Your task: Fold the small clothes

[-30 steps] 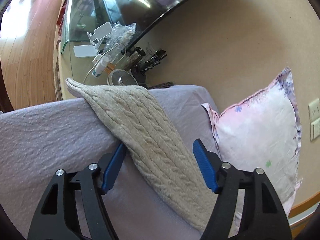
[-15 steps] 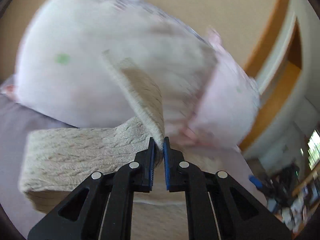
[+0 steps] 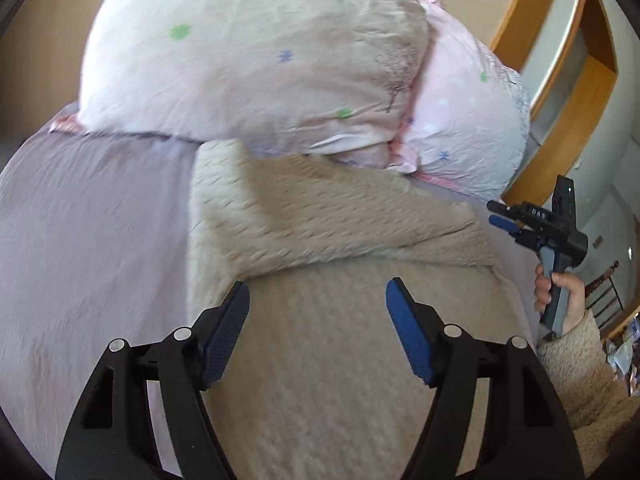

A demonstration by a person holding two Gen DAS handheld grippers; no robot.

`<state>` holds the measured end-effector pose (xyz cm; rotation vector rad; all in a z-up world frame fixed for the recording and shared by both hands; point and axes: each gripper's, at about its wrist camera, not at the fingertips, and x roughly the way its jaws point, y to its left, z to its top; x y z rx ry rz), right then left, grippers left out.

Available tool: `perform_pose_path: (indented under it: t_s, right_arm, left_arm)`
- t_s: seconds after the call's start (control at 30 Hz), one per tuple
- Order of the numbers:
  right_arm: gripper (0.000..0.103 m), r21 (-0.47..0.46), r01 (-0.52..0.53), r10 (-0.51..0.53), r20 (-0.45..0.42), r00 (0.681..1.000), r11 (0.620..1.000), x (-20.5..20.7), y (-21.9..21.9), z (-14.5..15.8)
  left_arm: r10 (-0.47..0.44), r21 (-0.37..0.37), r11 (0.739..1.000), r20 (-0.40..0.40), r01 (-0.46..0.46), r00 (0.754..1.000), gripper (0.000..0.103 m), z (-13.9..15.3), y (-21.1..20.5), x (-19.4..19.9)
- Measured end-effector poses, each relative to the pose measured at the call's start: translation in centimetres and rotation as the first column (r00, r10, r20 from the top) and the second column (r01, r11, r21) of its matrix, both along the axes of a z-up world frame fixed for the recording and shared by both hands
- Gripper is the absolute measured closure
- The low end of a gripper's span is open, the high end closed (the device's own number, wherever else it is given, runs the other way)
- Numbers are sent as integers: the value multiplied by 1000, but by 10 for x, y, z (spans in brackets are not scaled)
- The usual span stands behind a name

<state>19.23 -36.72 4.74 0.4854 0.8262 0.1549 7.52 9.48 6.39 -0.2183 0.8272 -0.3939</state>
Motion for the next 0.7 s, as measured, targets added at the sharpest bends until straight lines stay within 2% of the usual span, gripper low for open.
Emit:
perform_pose_path:
  t_s: [0.13, 0.17, 0.2, 0.23, 0.27, 0.33, 0.4, 0.43, 0.53, 0.57, 0.6, 0.67, 0.7]
  right_arm:
    - [56, -90, 34, -41, -81, 996, 995, 31, 9, -18]
    - [78, -105, 28, -40, -106, 994, 994, 37, 11, -25]
    - [94, -113, 26, -39, -116, 993, 993, 37, 12, -29]
    - [94, -105, 35, -44, -90, 995, 994, 32, 12, -27]
    - [97, -90, 50, -54, -50, 997, 995, 24, 9, -21]
    - [97, -56, 116, -116, 3, 993, 992, 2, -3, -7]
    - [97, -43, 167, -168, -11, 986, 985, -19, -16, -3]
    - [96, -49, 164, -166, -35, 986, 985, -28, -19, -5]
    - [77, 14, 132, -130, -93, 987, 991, -67, -30, -13]
    - [59, 27, 120, -117, -105, 988, 992, -83, -33, -16]
    - [47, 45, 109, -104, -110, 988, 993, -99, -36, -18]
    - [46, 94, 76, -63, -132, 989, 993, -129, -42, -27]
    - [47, 145, 53, -32, -140, 990, 988, -144, -44, -33]
  left_arm:
    - [70, -29, 997, -85, -72, 994, 31, -29, 38, -32]
    - [73, -45, 996, -98, -78, 992, 31, -36, 43, -38]
    - [75, -60, 995, -112, -82, 991, 31, -42, 46, -42]
    - [73, -77, 994, -120, -83, 990, 31, -47, 49, -47]
    - [73, -90, 993, -92, -81, 993, 30, -48, 51, -54]
    - [45, -123, 991, -89, -56, 995, 30, -49, 51, -60]
    - [20, -158, 987, -85, -33, 996, 30, -49, 47, -62]
    - [15, -165, 986, -80, -28, 997, 30, -50, 47, -64]
    - [-2, -223, 975, -72, -14, 997, 31, -52, 52, -75]
    - [-10, -251, 968, -72, -9, 997, 32, -54, 54, -80]
    - [-20, -281, 960, -71, -1, 997, 35, -56, 56, -86]
    - [-35, -304, 953, -61, 15, 998, 47, -58, 58, -99]
    - [-42, -314, 949, -52, 24, 998, 49, -59, 58, -106]
